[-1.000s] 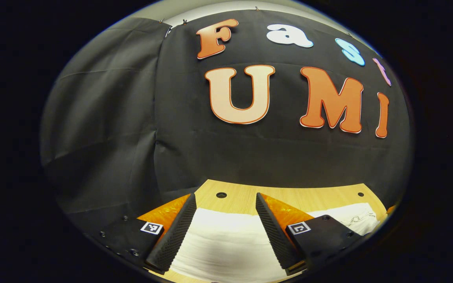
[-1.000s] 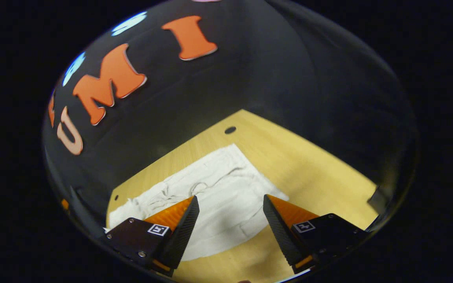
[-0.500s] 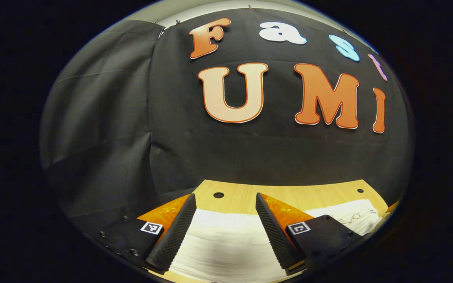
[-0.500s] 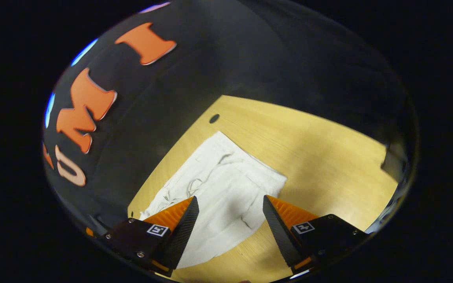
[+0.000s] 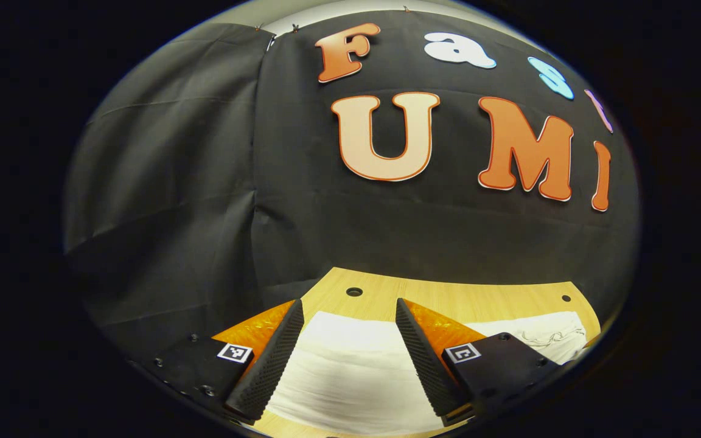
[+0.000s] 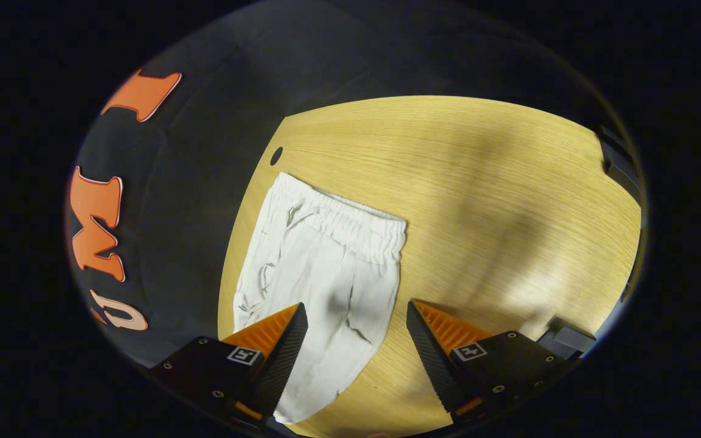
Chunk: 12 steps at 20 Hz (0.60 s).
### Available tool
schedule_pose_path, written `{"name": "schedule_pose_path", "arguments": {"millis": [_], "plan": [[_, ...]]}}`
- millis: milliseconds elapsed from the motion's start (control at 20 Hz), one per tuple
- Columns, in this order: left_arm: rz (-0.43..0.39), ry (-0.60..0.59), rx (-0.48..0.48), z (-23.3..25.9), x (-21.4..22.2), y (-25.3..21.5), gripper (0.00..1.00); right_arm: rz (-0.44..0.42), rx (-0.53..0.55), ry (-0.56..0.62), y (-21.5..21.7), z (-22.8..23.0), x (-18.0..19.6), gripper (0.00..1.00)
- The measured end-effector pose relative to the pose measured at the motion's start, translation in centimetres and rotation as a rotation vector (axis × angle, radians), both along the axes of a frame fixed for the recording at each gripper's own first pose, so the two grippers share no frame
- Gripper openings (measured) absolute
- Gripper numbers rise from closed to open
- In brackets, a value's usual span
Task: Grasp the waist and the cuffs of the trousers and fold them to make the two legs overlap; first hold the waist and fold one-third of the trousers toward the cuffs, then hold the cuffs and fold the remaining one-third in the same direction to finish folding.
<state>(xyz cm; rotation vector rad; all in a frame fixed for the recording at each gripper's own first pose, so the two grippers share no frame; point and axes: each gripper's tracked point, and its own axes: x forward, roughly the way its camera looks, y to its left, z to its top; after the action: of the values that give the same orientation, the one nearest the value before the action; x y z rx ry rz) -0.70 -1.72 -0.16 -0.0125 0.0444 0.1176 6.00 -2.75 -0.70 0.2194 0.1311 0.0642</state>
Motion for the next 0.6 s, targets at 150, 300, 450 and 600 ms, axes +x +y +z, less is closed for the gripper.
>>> {"name": "schedule_pose_path", "arguments": {"millis": [150,300,450,600], "plan": [[0.025,0.01,-0.019,-0.2,-0.2,0.2,1.0,0.034,0.018,0.021,1.6,0.4,1.3,0.99],[0.052,0.021,-0.036,-0.2,-0.4,0.5,1.0,0.035,0.029,0.047,1.9,1.0,2.5,0.9],[0.078,0.028,-0.06,-0.5,-0.7,0.7,1.0,0.034,0.017,0.069,1.4,0.7,3.6,0.6],[0.106,0.045,-0.087,-1.2,-1.0,1.2,0.99,-0.023,0.012,0.082,0.6,0.0,4.0,0.19]]}}
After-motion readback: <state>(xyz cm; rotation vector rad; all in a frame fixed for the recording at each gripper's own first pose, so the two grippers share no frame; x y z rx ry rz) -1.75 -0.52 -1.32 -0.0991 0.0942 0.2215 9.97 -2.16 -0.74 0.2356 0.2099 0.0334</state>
